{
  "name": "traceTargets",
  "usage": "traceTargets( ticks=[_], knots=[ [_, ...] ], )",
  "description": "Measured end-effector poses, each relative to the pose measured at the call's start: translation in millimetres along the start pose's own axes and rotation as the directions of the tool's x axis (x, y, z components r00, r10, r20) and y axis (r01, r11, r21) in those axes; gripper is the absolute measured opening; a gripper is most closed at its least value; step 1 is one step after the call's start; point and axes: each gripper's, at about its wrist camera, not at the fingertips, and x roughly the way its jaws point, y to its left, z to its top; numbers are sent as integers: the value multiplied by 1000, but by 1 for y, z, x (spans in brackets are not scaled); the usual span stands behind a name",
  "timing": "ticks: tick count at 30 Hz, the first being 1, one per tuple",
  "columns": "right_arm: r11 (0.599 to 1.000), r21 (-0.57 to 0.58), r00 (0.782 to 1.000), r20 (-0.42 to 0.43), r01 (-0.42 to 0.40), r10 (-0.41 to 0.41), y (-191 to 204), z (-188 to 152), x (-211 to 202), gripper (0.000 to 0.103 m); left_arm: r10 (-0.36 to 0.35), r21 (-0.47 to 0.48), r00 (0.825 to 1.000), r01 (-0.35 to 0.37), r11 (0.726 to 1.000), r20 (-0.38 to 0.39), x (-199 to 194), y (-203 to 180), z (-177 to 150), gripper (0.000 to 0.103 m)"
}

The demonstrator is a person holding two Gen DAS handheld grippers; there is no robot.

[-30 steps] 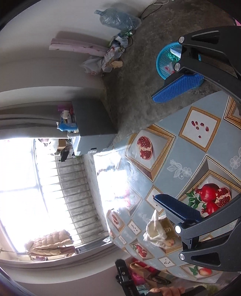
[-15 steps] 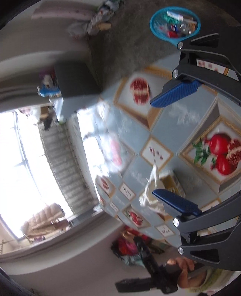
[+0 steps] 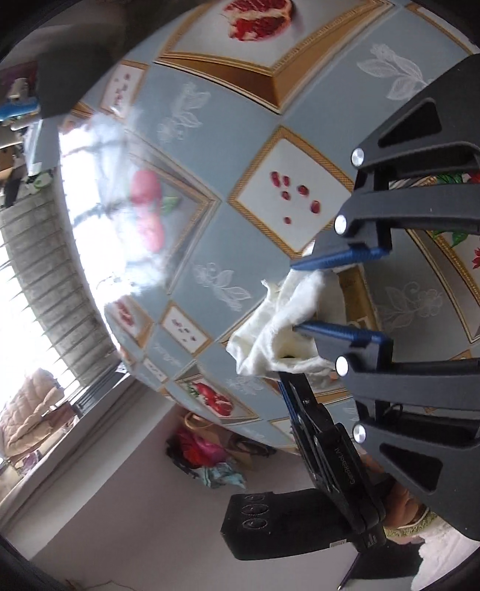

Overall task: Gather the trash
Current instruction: 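Grasp a white glove with the right gripper while the left grasps the other glove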

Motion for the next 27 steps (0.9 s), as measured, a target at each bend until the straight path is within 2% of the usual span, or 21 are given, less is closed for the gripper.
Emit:
traceTargets(
  ticks=[9, 17, 27],
  knots=[
    [997, 72, 1000, -7, -9, 9, -28, -35, -33, 21, -84, 77, 994, 89, 993, -67, 17, -40, -13, 12],
    [982, 187, 999, 23, 34, -39, -54, -76, -75, 21, -158, 187, 977, 184, 965, -145, 39, -96, -23, 12],
    [966, 255, 997, 62, 30, -47, -70, -92, -93, 21, -163, 244, 975, 196, 950, -150, 45, -126, -22, 12]
  ],
)
